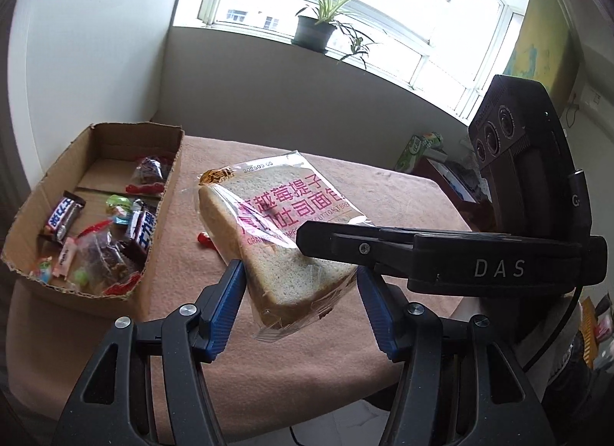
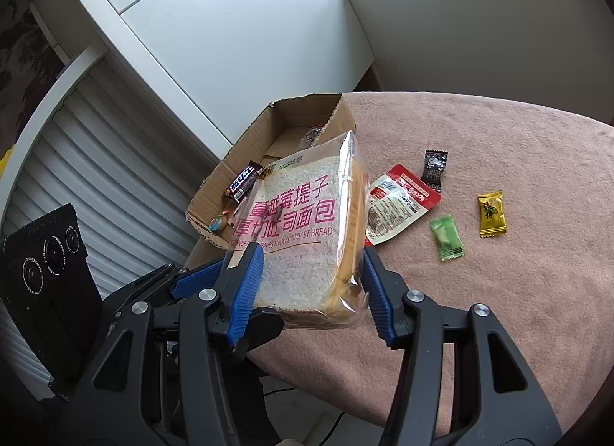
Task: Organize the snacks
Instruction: 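Carry the bread bag with the right gripper into the box and release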
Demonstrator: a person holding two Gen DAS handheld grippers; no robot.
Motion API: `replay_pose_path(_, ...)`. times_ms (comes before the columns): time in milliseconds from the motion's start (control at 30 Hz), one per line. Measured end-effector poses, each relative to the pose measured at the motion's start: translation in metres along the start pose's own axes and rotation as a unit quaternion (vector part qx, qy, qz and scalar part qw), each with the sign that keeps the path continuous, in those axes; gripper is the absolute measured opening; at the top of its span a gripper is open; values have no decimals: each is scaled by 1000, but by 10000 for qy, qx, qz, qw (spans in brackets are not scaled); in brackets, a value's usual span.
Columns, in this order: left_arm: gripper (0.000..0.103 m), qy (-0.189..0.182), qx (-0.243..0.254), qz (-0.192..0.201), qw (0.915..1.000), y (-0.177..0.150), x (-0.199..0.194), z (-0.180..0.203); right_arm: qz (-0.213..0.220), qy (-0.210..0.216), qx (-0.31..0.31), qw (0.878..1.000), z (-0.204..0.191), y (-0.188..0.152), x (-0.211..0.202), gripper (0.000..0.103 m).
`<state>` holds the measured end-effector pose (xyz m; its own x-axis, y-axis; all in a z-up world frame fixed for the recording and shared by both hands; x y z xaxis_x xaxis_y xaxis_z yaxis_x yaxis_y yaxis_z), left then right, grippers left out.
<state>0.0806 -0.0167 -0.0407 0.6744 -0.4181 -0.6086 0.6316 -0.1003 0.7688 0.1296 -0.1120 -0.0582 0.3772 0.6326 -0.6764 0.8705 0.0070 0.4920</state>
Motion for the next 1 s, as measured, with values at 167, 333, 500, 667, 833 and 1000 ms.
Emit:
replay_pose_path(167, 59, 203, -107, 160, 9996, 4, -13, -28, -61, 128, -206, 9997, -26, 13, 22, 54)
replay_pose_path(333, 59, 433, -240, 232, 9985, 5, -22, -57, -179, 260, -358, 9989, -50, 28, 51, 54)
replay_pose_path(500, 59, 657, -361, 283, 9968, 8, -28, -85, -294, 386, -503, 9976, -70, 41, 77, 54)
replay_pose_path(667, 59, 869, -351, 271, 9952, 15, -24, -108, -347, 386, -642, 9966, -83, 54, 101, 54)
replay_pose_path(833, 60, 947, -316, 235, 9947, 25, -16, -127, -391, 406, -652, 9963, -88, 65, 117, 54)
replay_pose_path(1000, 60, 1034, -245, 148, 9942, 34, -2, -141, -460, 301, -663, 9963, -87, 77, 134, 54)
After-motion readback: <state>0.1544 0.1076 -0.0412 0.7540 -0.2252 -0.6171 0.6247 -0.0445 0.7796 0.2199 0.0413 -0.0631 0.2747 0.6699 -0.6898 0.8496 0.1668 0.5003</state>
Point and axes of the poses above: each gripper's, at about its wrist camera, not at the fingertips, and x roughly the way its jaws point, z to its right, y to its top, the point moved 1 cm from there along x, roughly the way its jaws point, and after that the axes turned 10 degrees about x, right-handed, at the moved point
